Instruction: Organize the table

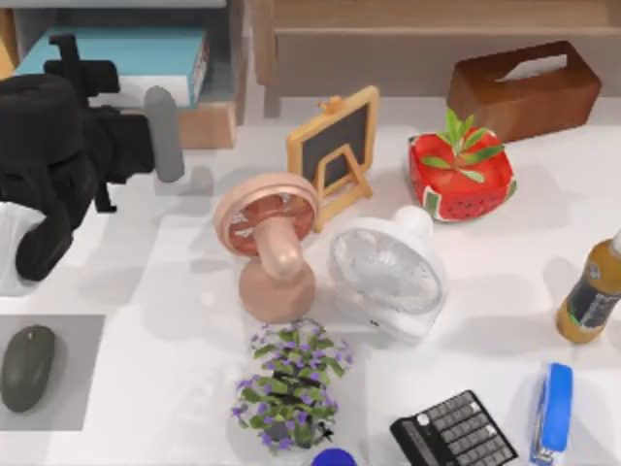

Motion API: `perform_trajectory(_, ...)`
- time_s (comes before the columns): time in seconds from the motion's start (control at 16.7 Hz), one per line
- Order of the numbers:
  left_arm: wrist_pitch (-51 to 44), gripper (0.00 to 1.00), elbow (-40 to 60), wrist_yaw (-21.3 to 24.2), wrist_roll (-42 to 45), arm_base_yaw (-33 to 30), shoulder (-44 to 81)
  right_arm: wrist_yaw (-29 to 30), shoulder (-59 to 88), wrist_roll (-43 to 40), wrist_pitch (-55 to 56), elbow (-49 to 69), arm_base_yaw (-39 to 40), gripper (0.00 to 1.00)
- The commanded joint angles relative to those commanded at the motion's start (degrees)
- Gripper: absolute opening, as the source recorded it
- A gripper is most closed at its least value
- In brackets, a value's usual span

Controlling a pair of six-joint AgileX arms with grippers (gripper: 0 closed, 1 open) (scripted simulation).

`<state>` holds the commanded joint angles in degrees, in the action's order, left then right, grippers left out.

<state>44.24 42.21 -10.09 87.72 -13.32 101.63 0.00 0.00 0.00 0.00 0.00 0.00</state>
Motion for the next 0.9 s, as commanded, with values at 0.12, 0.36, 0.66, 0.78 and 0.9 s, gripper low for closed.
perform_trajectory(0.12,-0.03,0.00,-0.22,-0.02,0.02,-0.25,-0.13,0.00,0.00,0.00,0.00,0.00,0.00,1.00)
perform_trajectory(0.36,-0.22,0.00,2.79,0.08,0.16,0.63,2.26,0.00,0.00,0.00,0.00,0.00,0.00,1.00)
perform_trajectory(0.66,-0.71,0.00,6.74,0.99,0.25,0.93,6.00,0.00,0.00,0.00,0.00,0.00,0.00,1.00)
perform_trajectory(0.78,-0.71,0.00,6.74,0.99,0.25,0.93,6.00,0.00,0.00,0.00,0.00,0.00,0.00,1.00)
perform_trajectory(0.9,-0.71,0.08,6.74,0.99,0.25,0.93,6.00,0.00,0.00,0.00,0.00,0.00,0.00,1.00)
